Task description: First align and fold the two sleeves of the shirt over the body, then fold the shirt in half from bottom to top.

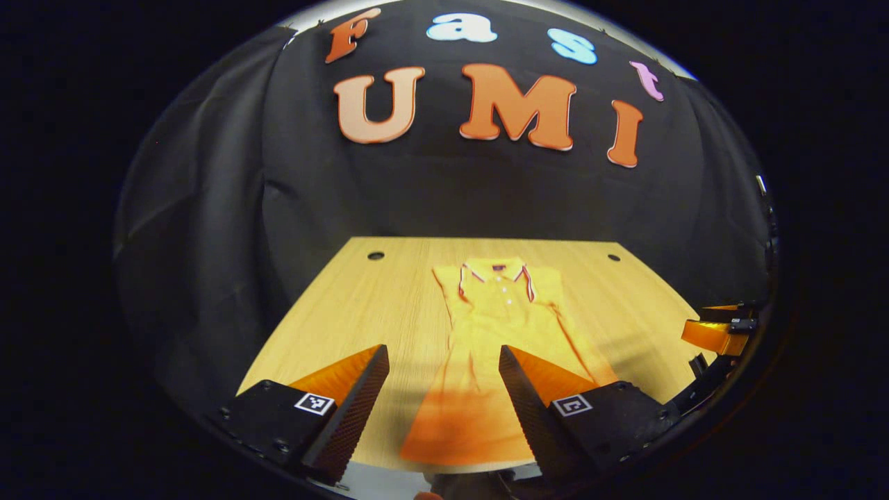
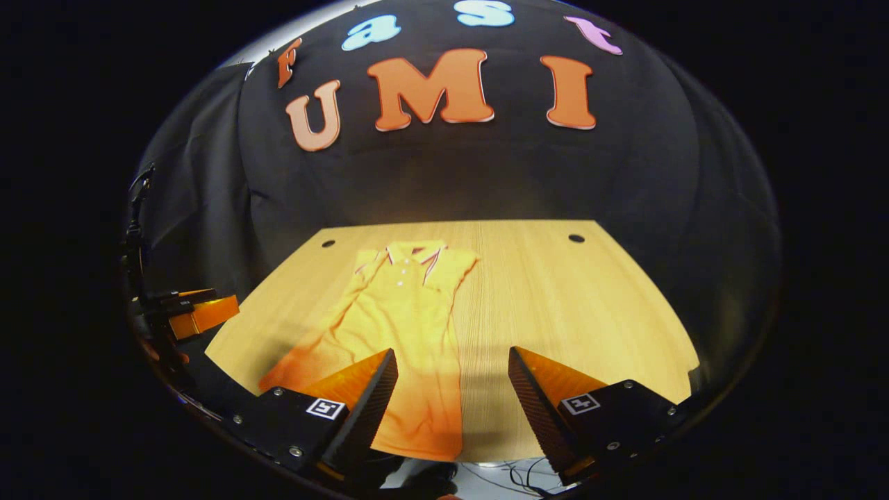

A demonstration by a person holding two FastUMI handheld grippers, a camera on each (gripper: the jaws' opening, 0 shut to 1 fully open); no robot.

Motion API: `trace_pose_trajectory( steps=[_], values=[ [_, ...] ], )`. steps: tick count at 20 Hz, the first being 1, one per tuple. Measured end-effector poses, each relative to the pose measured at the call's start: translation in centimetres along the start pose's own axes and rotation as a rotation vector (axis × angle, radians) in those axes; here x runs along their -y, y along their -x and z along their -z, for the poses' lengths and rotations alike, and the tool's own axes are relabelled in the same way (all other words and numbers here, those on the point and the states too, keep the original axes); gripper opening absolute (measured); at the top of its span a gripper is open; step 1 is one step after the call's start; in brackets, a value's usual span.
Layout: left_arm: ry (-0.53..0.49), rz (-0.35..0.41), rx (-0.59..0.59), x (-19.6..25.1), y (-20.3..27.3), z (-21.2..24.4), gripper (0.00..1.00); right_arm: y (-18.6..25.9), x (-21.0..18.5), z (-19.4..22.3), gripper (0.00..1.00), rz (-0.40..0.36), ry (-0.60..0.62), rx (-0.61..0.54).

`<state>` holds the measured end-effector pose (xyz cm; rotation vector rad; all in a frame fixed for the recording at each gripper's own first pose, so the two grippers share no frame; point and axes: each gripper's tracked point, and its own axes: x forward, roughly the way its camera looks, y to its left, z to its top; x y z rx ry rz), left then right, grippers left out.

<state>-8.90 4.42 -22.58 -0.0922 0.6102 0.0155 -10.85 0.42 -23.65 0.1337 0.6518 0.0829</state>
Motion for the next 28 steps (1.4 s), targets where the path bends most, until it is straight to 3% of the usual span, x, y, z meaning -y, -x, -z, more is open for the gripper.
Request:
trace_pose_trajectory(
  steps=[4, 12, 18, 23, 25, 26, 28],
  values=[
    [-0.014, 0.006, -0.165, 0.0, -2.2, 5.2, 0.98, -1.5, 0.2, 5.6, 0.98, -0.018, -0.01, -0.162],
    [0.004, 0.061, -0.416, 0.4, -3.1, 4.9, 0.98, -3.4, -1.0, 11.1, 0.98, -0.035, -0.001, -0.372],
    [-0.036, 0.053, -0.568, 0.3, -4.0, 8.6, 0.99, -4.2, -1.0, 14.6, 0.98, -0.035, 0.028, -0.519],
    [-0.059, 0.042, -0.648, 0.1, -4.7, 10.0, 0.97, -5.0, -1.4, 16.1, 0.93, -0.013, 0.05, -0.575],
    [-0.074, 0.05, -0.664, 0.3, -5.1, 10.3, 0.99, -4.9, -1.4, 16.3, 0.78, 0.003, 0.086, -0.589],
    [-0.08, 0.051, -0.681, 0.4, -5.3, 10.7, 0.99, -5.2, -1.3, 16.5, 0.8, 0.014, 0.104, -0.602],
    [-0.091, 0.056, -0.698, 0.5, -5.3, 11.5, 0.99, -5.4, -1.5, 16.6, 0.74, 0.026, 0.118, -0.62]
  ],
)
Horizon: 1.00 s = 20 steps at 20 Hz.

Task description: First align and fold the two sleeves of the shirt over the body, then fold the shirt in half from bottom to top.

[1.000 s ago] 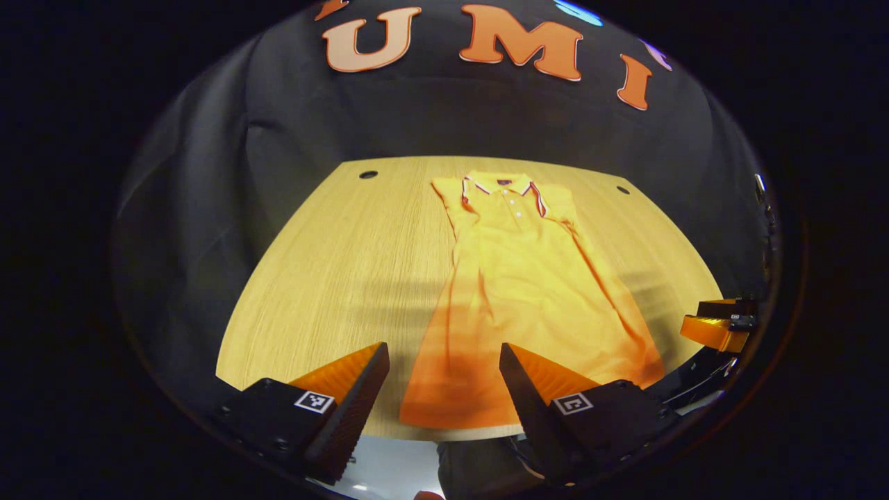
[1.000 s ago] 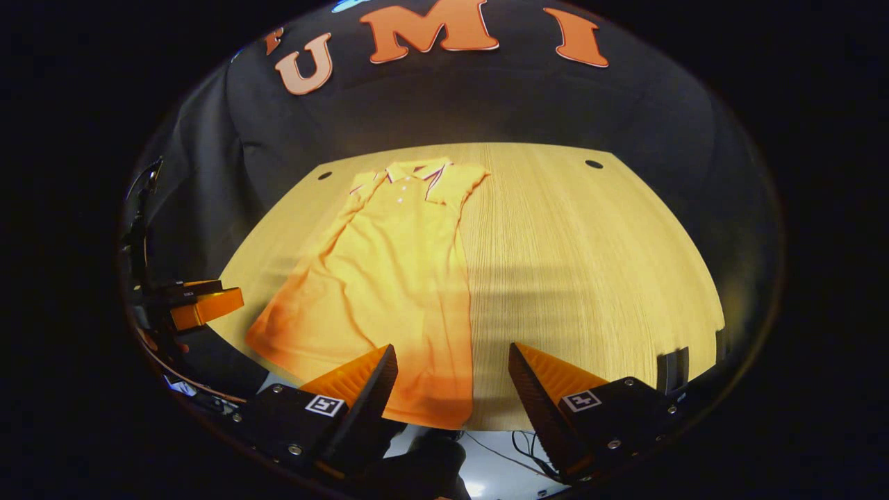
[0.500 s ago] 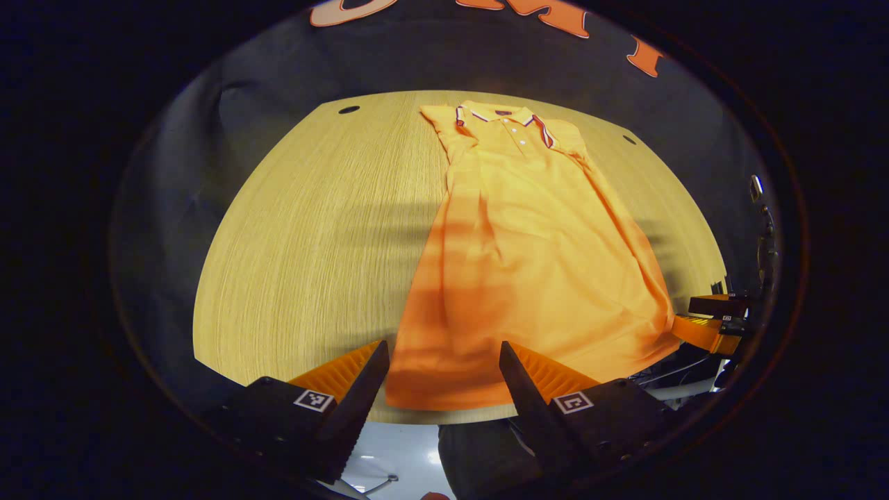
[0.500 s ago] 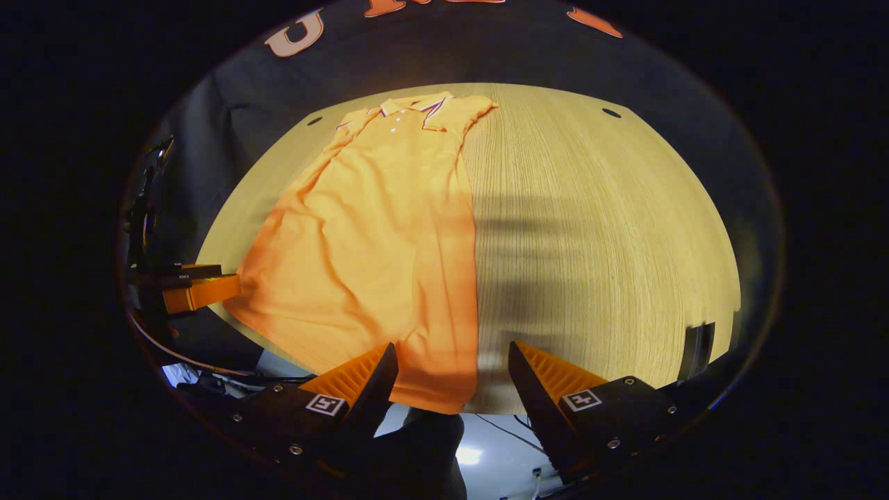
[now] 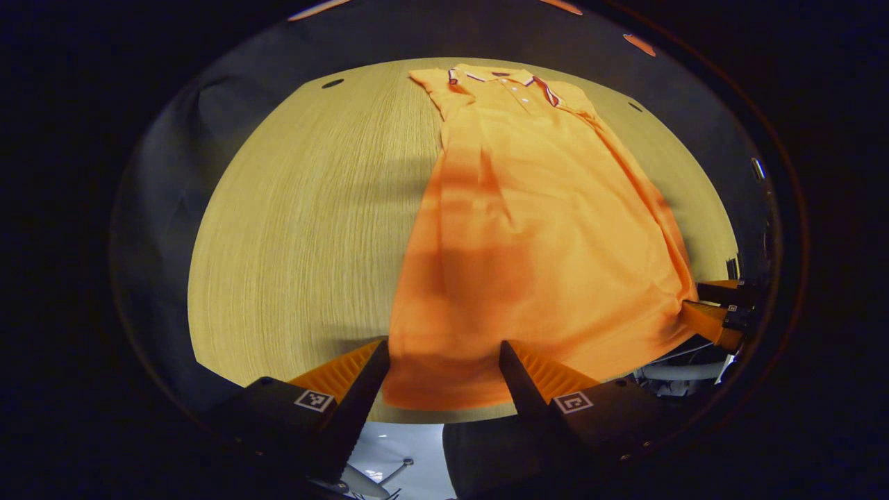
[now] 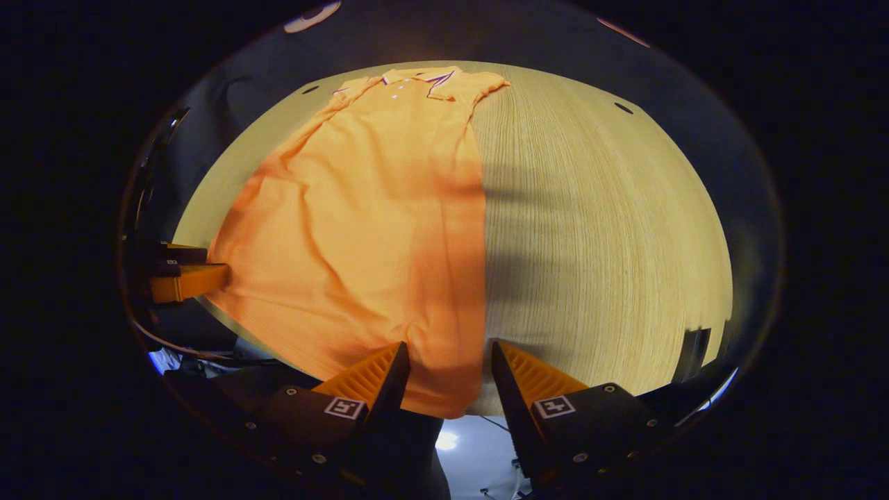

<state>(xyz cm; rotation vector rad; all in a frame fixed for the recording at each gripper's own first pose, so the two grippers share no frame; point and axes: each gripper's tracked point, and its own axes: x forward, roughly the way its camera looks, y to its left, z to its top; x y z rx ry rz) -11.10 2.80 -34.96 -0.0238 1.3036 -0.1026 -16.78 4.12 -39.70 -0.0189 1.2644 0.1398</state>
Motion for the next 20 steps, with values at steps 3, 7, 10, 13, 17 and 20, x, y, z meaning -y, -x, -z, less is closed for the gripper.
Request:
trace_pose_trajectory(
  steps=[3, 7, 10, 13, 17, 20],
  values=[
    [-0.077, 0.027, 0.008, 0.8, 0.2, -0.8, 0.96, 0.1, -0.6, -0.2, 0.55, -0.008, 0.002, -0.006],
    [-0.127, 0.078, 0.055, 1.5, 0.0, -2.1, 0.54, 0.1, -1.4, -0.3, 0.38, -0.062, -0.011, -0.054],
    [-0.093, 0.109, 0.014, 1.4, -0.1, -2.0, 0.11, -0.2, -2.2, -1.0, 0.12, -0.126, -0.161, -0.036],
    [-0.008, 0.142, 0.017, 1.2, 0.3, -2.3, 0.02, -0.1, -2.2, -1.7, 0.1, -0.148, -0.188, -0.001],
    [0.018, 0.185, 0.028, 1.0, 0.9, -2.6, 0.01, 1.1, -4.3, -3.2, 0.1, -0.306, -0.306, 0.036],
    [0.025, 0.21, 0.085, 1.3, 2.8, -4.8, 0.01, 1.9, -4.3, -4.6, 0.08, -0.367, -0.347, 0.077]
  ],
)
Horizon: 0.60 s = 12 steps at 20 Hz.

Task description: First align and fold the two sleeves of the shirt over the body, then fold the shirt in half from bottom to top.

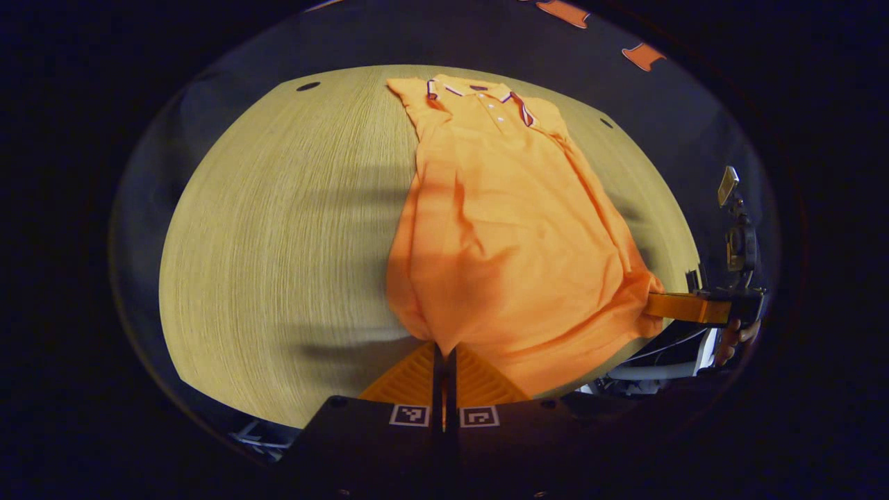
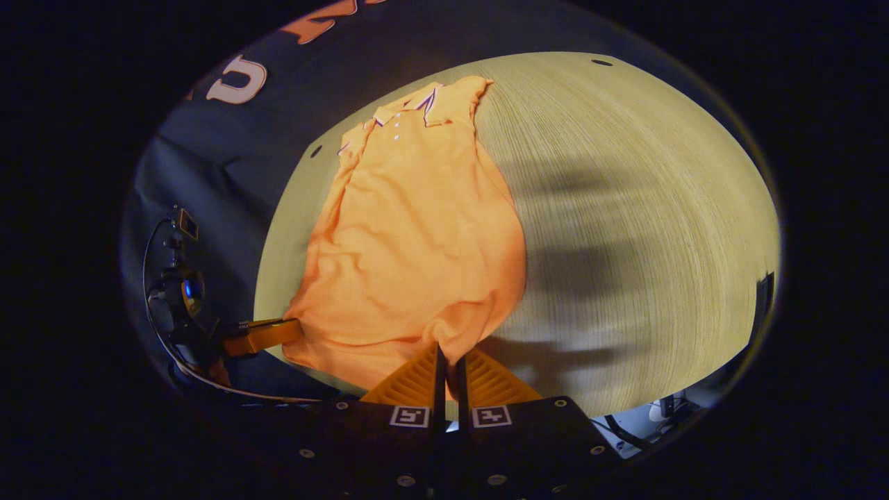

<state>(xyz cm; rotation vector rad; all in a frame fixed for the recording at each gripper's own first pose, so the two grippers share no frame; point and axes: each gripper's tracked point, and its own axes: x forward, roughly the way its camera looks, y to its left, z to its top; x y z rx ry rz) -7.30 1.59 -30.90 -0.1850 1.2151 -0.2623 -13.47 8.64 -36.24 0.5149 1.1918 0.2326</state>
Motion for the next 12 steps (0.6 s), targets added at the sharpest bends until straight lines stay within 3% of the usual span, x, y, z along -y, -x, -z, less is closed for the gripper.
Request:
trace_pose_trajectory(
  steps=[8, 12],
  values=[
    [-0.047, 0.051, 0.165, 2.6, 3.7, -8.3, 0.01, 2.6, -2.8, -6.3, 0.07, -0.135, -0.021, 0.143],
    [-0.036, 0.046, 0.21, 2.4, 4.1, -12.2, 0.01, 3.4, -3.5, -10.8, 0.07, -0.123, 0.01, 0.194]
  ],
)
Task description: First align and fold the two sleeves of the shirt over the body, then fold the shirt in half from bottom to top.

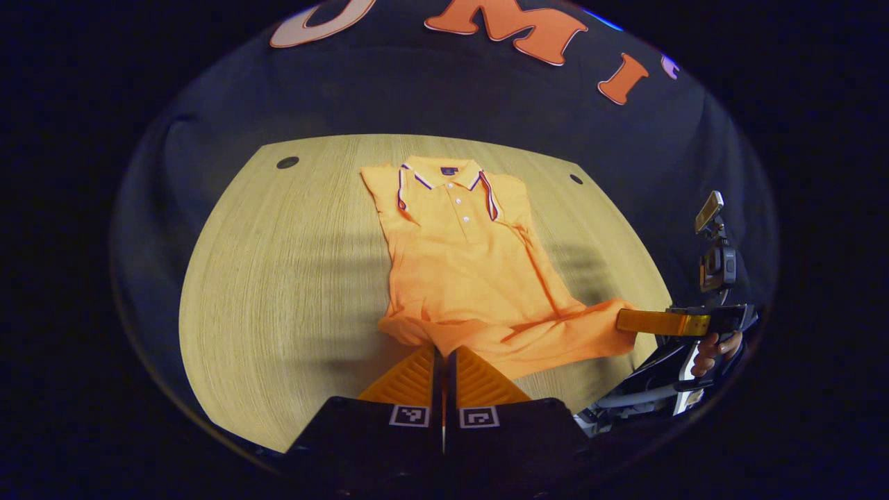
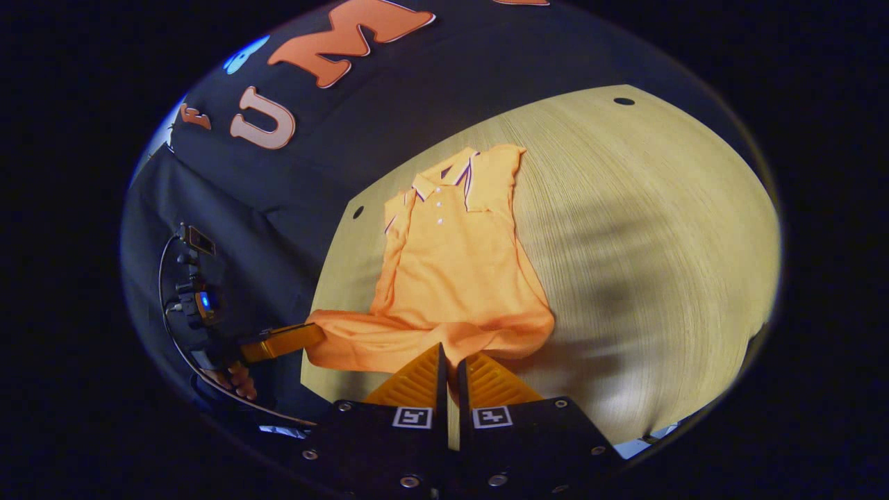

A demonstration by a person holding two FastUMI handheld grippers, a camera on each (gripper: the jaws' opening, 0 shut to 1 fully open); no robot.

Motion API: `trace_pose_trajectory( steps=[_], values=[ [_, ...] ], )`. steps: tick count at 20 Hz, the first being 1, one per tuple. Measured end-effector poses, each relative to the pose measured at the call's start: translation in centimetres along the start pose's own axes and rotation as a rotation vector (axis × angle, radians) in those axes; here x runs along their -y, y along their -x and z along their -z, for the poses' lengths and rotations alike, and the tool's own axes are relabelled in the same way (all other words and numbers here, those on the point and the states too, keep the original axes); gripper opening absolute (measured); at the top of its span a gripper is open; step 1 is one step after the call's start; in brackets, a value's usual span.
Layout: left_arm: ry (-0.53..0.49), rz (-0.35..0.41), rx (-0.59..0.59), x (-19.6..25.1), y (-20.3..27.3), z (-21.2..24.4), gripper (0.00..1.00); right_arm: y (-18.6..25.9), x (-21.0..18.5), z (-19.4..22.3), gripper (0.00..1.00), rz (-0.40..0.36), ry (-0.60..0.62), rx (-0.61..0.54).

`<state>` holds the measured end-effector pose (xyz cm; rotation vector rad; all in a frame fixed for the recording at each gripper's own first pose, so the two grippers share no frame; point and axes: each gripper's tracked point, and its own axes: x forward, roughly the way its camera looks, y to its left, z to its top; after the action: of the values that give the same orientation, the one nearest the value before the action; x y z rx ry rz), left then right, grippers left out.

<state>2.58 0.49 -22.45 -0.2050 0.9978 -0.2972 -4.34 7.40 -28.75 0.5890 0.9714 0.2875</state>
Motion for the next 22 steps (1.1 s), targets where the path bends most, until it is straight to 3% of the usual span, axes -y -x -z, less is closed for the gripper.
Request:
trace_pose_trajectory(
  steps=[10, 13, 22],
  values=[
    [-0.001, -0.005, 0.019, -2.7, -4.2, -9.4, 0.01, -3.3, -1.6, -10.0, 0.07, 0.045, 0.057, 0.044],
    [-0.006, 0.03, 0.001, -2.9, -6.3, -12.0, 0.01, -5.3, -1.3, -12.3, 0.07, 0.075, 0.053, 0.035],
    [0.006, 0.031, -0.012, -6.3, -13.1, -19.8, 0.01, -10.6, 0.6, -20.8, 0.07, 0.138, 0.016, 0.055]
  ],
)
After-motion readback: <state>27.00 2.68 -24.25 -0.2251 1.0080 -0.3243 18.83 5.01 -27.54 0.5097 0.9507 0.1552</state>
